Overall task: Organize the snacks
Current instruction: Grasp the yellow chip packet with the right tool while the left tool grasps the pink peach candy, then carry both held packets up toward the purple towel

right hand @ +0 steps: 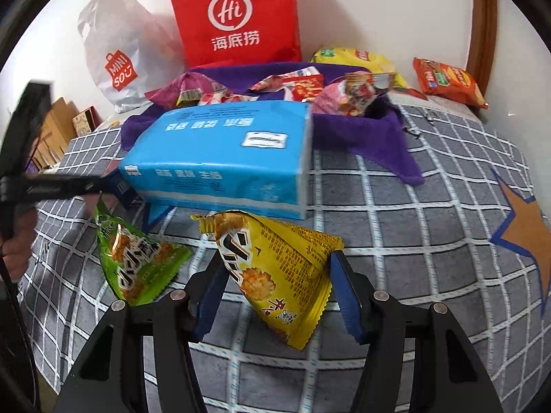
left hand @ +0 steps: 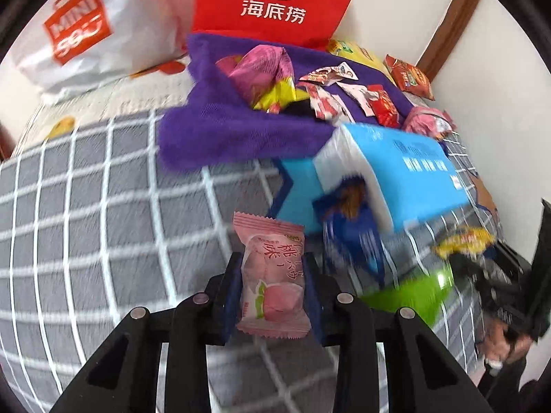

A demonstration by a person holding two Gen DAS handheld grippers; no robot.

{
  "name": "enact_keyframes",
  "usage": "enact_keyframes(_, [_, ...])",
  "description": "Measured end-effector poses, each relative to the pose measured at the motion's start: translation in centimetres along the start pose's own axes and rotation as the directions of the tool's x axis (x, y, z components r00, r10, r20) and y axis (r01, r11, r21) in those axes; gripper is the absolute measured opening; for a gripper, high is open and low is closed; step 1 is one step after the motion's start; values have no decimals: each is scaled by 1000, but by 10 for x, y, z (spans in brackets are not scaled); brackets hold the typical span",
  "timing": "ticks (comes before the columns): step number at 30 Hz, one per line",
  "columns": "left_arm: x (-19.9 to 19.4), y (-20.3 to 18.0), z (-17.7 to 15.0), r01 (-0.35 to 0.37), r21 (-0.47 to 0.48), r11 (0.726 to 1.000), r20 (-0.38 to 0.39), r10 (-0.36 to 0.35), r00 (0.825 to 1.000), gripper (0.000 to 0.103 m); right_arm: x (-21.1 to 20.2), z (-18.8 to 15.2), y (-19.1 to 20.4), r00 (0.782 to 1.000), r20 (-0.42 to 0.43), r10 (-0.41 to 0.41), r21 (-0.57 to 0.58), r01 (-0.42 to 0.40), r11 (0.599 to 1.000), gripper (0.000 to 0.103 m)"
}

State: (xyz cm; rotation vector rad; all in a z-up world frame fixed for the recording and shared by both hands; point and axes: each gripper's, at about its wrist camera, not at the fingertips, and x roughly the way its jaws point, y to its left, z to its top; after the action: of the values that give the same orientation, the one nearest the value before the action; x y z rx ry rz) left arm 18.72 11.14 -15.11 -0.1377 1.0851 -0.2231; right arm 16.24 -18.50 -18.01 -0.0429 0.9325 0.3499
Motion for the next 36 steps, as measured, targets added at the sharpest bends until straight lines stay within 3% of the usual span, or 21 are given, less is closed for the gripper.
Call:
enact_keyframes(4, [0, 1, -17, -30, 5, 1000, 15, 30, 999, 36, 8, -2, -5, 1000, -12, -1, 2, 1, 1000, 59])
enact_keyframes(9, [0, -9, -27, -69, 59, 996, 102, 62, 993, 38, 12, 0, -6, 999, 32, -6, 17, 5, 1000, 59])
enact_keyframes(14, [1, -16, -35, -127, 85, 988, 192, 109, 975, 40, 16, 3, -13, 999, 44, 11, 53, -14, 998, 61])
enact_keyframes(19, [1, -22, -37, -166, 118, 979, 195, 141, 971, 43, 18, 5, -17, 998, 49, 36, 93, -41, 995, 62])
enact_keyframes(23, [2, -23, -36, -156, 117, 981, 193, 131, 972, 45, 22, 6, -8, 1000, 28, 8, 34, -9, 999, 66])
enact_keyframes(30, [7, -29, -35, -128, 152, 980, 177, 101, 979, 64, 26, 5, 4, 999, 8, -51, -28, 51, 998, 71])
enact_keyframes(34, [6, -29, -35, -131, 146, 981, 180, 104, 978, 62, 23, 4, -3, 999, 21, -36, 3, 36, 999, 65])
enact_keyframes(35, [5, -28, -35, -136, 133, 982, 186, 110, 976, 57, 22, 4, -5, 999, 25, -30, 16, 30, 999, 62])
enact_keyframes(36, [4, -25, -35, -142, 117, 983, 193, 117, 974, 41, 21, 4, -7, 999, 29, -26, 27, 26, 999, 61])
